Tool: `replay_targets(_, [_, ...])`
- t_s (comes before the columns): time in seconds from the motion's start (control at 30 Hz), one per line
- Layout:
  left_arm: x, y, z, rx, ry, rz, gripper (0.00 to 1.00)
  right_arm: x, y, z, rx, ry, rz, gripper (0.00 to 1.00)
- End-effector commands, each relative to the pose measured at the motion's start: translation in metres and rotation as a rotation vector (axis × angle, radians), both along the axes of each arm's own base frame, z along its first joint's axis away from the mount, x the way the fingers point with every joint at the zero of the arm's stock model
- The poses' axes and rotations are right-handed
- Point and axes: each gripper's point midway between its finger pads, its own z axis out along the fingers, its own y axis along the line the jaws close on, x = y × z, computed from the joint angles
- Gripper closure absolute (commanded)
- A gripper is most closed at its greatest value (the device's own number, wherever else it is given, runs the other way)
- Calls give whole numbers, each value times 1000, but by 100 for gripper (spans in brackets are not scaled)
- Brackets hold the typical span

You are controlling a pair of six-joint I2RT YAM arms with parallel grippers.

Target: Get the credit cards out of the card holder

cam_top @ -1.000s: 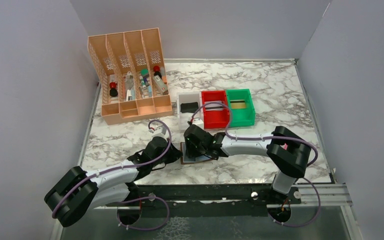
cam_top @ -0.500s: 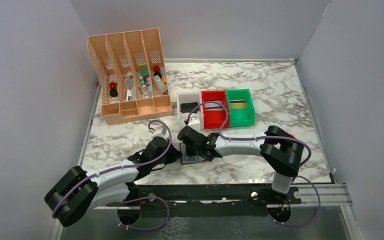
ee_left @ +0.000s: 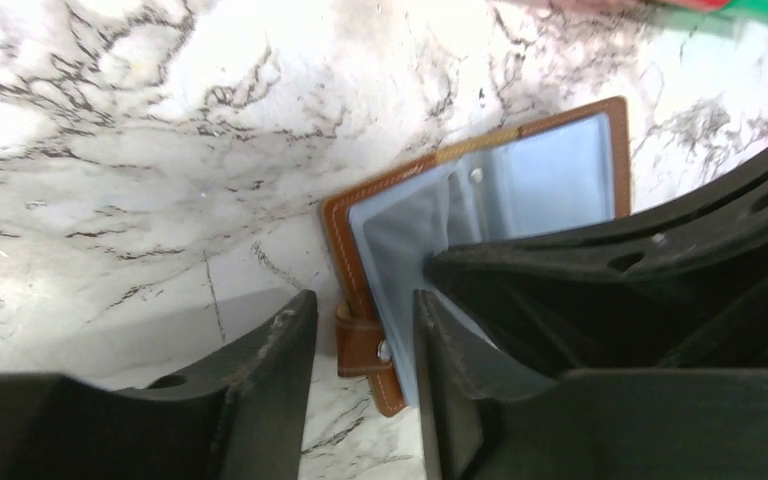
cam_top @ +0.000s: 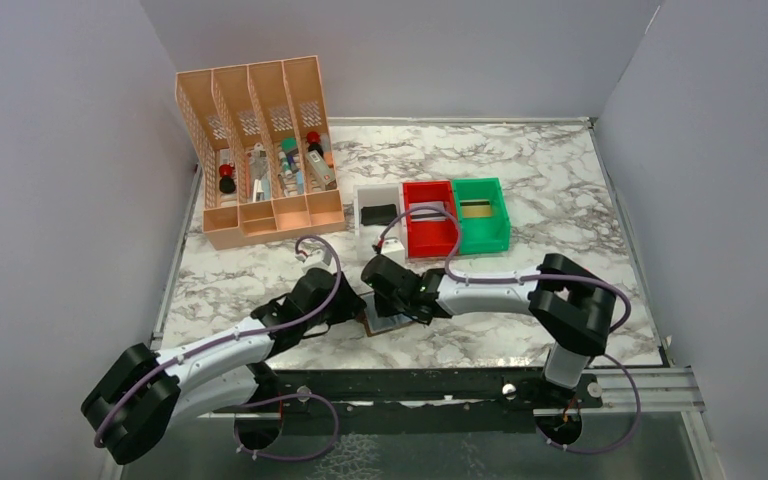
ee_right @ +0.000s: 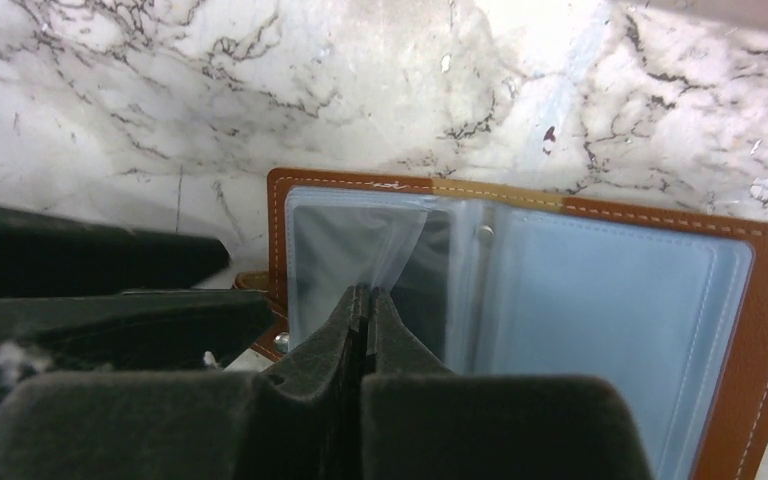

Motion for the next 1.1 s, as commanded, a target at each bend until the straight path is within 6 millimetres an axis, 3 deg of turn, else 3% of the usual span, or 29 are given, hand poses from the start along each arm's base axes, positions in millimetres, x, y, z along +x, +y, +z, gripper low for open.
replay_targets(0.0, [11,7,19,28,-44,54,52,-17,0,1,46,56,40,99])
replay_targets(0.2, [11,-1,39,-28,-83,23,46,-18,3,15,155,78,36,99])
replay_targets(0.53, [5,-25,59,-144,-115,-86,45,-16,3,29,288,145,62,99])
replay_targets(0.77, [4,-36,68,-188,-123,-129,45,-14,-1,27,376,238,74,99])
replay_targets(0.9, [3,-39,63,-198,-96,-126,45,-12,-4,24,422,274,67,99])
replay_targets(1.07, [1,-30,42,-178,-11,-45,44,-8,-7,23,451,293,52,99])
